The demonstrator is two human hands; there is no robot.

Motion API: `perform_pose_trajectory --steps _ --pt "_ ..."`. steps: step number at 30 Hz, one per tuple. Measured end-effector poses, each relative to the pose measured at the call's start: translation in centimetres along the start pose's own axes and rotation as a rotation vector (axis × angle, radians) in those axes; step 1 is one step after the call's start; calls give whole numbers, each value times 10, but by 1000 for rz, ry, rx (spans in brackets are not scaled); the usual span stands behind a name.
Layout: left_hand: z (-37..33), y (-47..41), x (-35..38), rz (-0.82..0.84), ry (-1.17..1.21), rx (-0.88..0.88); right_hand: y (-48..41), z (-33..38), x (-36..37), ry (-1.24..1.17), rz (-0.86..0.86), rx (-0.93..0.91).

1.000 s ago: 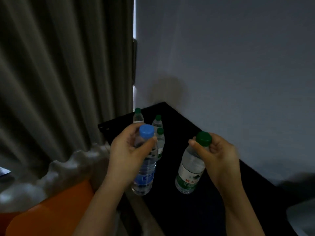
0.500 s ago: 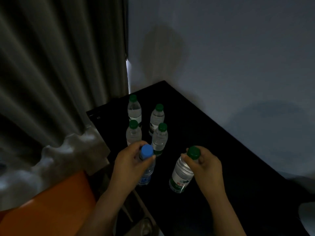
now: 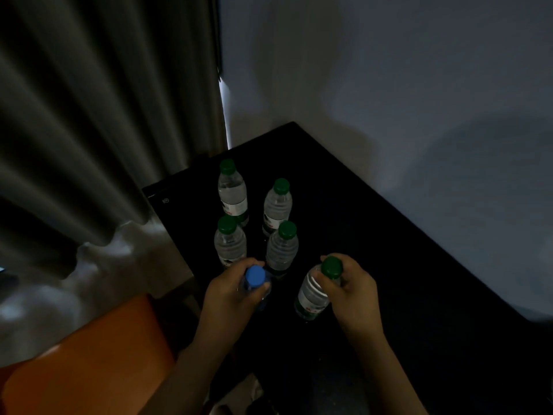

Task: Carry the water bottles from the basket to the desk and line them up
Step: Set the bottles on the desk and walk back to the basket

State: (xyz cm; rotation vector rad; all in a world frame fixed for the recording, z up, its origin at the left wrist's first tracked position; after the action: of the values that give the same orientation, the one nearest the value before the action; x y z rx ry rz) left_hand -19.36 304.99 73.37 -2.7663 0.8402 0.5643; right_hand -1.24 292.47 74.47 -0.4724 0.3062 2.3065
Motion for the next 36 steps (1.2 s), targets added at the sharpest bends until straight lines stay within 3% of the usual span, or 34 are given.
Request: perform_pose_trajectory --steps 20,36 --pt "1 -4 -3 22 -16 -43 -25 -17 23 -20 -11 34" --pt "1 -8 -2 41 -20 -22 -24 -13 11 339 127 5"
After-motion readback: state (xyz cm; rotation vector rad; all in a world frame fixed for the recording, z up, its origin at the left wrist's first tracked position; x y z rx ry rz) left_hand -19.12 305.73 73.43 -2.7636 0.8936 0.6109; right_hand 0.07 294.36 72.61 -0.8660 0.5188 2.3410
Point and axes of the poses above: each hand's wrist, its own y-axis away from the middle knuckle, its own x-axis out of the palm, z = x × y, the point moved 9 cm from there along -y, towards the middle knuckle, and after that the axes turned 2 degrees about y, right-handed, at the moved point
